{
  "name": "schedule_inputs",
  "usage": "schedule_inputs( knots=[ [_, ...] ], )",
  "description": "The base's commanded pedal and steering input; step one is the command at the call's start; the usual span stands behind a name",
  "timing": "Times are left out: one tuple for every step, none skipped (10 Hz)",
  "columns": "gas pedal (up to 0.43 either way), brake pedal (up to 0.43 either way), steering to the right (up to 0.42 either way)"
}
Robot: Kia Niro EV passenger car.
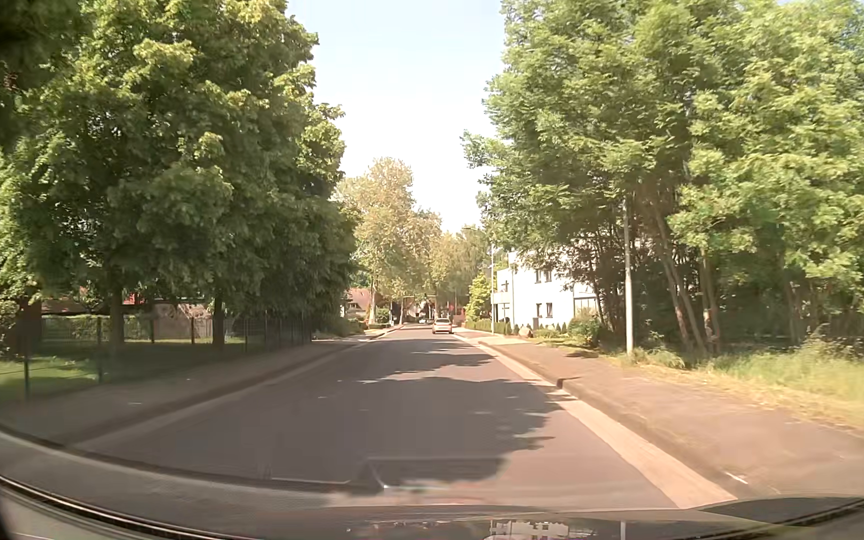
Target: Follow the waypoints while adhering to traffic rules and regulations
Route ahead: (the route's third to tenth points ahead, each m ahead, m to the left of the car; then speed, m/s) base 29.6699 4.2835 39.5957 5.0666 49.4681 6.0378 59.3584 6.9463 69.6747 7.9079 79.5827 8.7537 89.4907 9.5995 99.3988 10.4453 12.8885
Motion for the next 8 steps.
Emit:
schedule_inputs(
  knots=[
    [0.118, 0.0, -0.011],
    [0.118, 0.0, -0.012],
    [0.118, 0.0, -0.012],
    [0.118, 0.0, -0.012],
    [0.118, 0.0, -0.012],
    [0.118, 0.0, -0.012],
    [0.118, 0.0, -0.012],
    [0.118, 0.0, -0.012]
  ],
)
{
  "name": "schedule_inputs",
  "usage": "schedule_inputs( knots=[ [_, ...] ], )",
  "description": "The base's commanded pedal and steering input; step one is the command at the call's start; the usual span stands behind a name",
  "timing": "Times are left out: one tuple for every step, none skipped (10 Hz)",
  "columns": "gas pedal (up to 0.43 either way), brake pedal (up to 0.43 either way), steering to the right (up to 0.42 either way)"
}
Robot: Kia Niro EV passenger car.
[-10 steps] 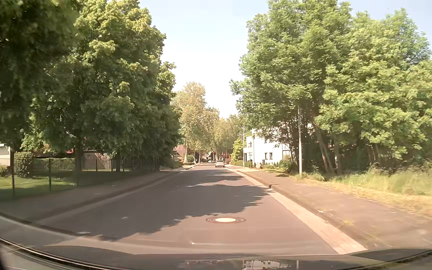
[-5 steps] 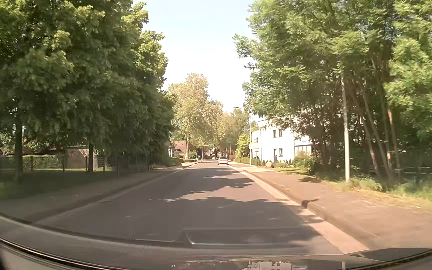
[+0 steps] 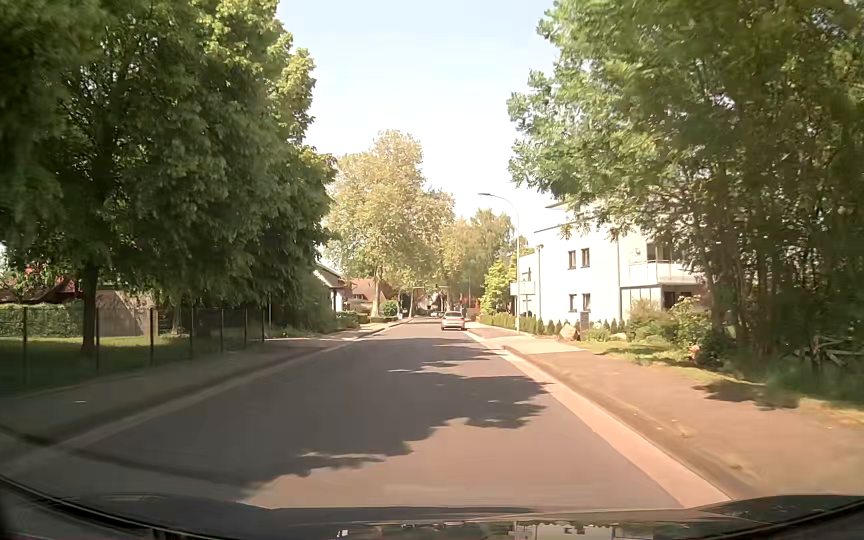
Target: Follow the waypoints while adhering to traffic rules and regulations
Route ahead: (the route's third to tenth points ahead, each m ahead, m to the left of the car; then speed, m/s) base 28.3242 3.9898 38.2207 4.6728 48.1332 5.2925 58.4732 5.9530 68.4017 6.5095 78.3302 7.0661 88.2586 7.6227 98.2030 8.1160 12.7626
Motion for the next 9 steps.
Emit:
schedule_inputs(
  knots=[
    [0.118, 0.0, -0.013],
    [0.118, 0.0, -0.016],
    [0.118, 0.0, -0.019],
    [0.118, 0.0, -0.023],
    [0.118, 0.0, -0.024],
    [0.118, 0.0, -0.026],
    [0.118, 0.0, -0.028],
    [0.118, 0.0, -0.029],
    [0.118, 0.0, -0.029]
  ],
)
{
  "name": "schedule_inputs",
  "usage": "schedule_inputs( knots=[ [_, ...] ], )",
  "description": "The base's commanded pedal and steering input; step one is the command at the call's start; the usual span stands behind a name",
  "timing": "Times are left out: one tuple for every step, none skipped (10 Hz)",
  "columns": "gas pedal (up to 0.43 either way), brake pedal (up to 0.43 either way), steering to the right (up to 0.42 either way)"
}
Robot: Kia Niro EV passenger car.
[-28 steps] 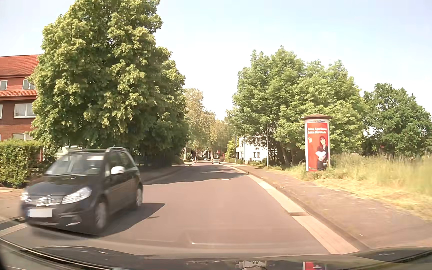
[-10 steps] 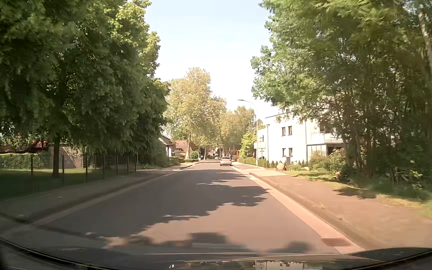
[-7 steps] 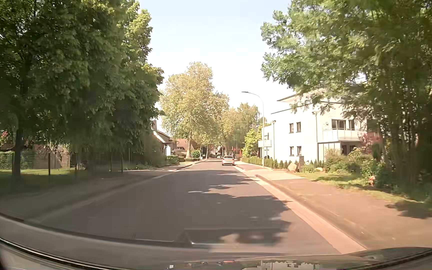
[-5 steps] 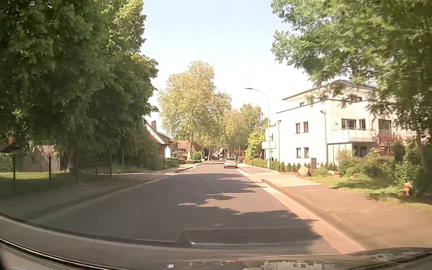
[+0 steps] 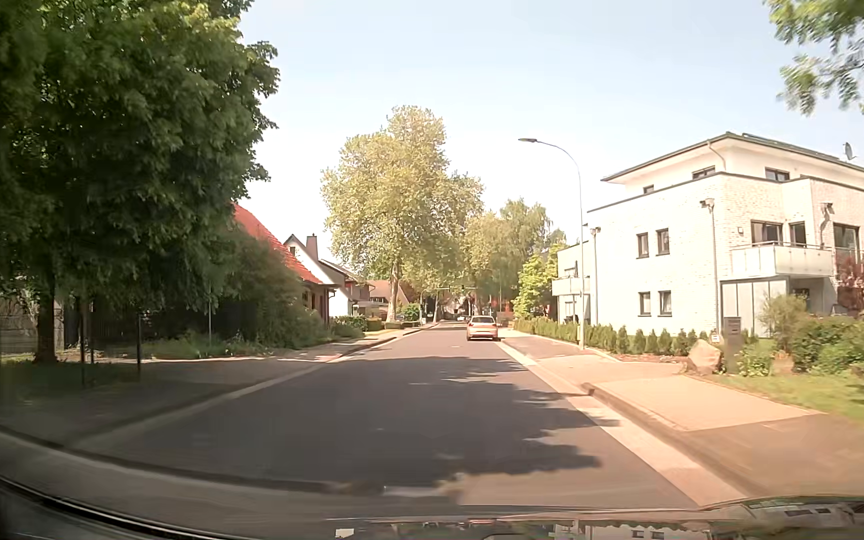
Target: Follow the waypoints while adhering to traffic rules and regulations
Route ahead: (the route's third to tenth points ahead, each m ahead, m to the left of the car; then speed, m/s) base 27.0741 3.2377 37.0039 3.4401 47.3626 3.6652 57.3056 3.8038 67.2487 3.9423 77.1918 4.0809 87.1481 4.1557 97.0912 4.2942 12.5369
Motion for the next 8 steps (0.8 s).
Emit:
schedule_inputs(
  knots=[
    [0.118, 0.0, -0.028],
    [0.118, 0.0, -0.028],
    [0.118, 0.0, -0.028],
    [0.118, 0.0, -0.029],
    [0.118, 0.0, -0.028],
    [0.118, 0.0, -0.027],
    [0.118, 0.0, -0.025],
    [0.118, 0.0, -0.021]
  ],
)
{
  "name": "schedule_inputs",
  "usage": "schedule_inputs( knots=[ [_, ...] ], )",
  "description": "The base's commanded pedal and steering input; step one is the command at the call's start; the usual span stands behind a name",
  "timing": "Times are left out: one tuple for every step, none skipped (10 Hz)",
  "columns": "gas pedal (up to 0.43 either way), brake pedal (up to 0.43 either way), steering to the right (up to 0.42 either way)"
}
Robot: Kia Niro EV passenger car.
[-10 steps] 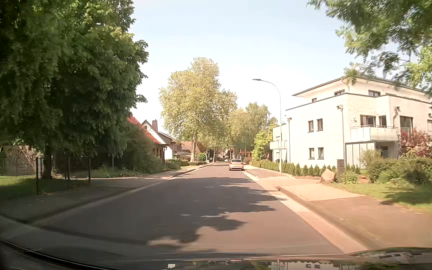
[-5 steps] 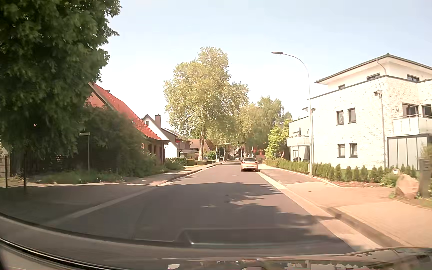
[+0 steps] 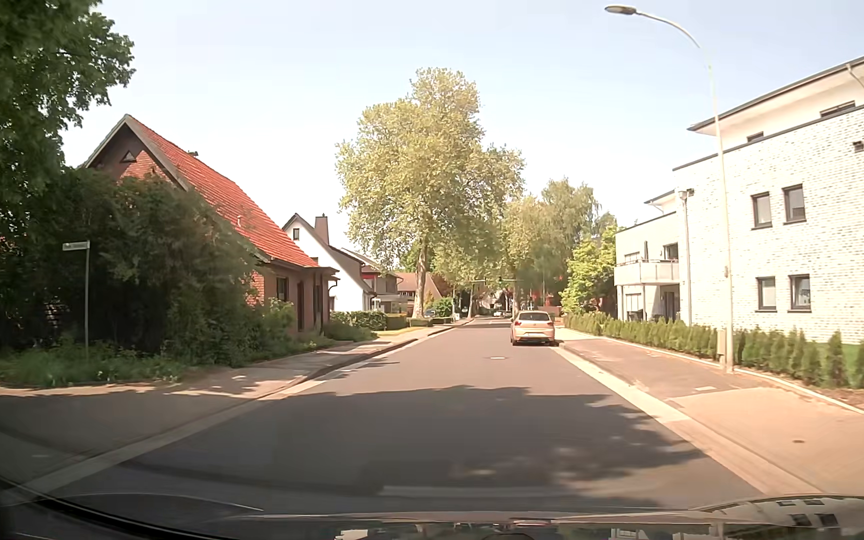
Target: Follow the waypoints while adhering to traffic rules and regulations
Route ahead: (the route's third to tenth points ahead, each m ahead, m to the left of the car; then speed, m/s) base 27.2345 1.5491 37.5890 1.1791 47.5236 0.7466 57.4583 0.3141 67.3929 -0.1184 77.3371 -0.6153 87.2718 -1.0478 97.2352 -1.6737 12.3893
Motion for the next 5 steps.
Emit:
schedule_inputs(
  knots=[
    [0.118, 0.0, -0.017],
    [0.118, 0.0, -0.011],
    [0.118, 0.0, -0.007],
    [0.118, 0.0, -0.006],
    [0.118, 0.0, -0.004]
  ],
)
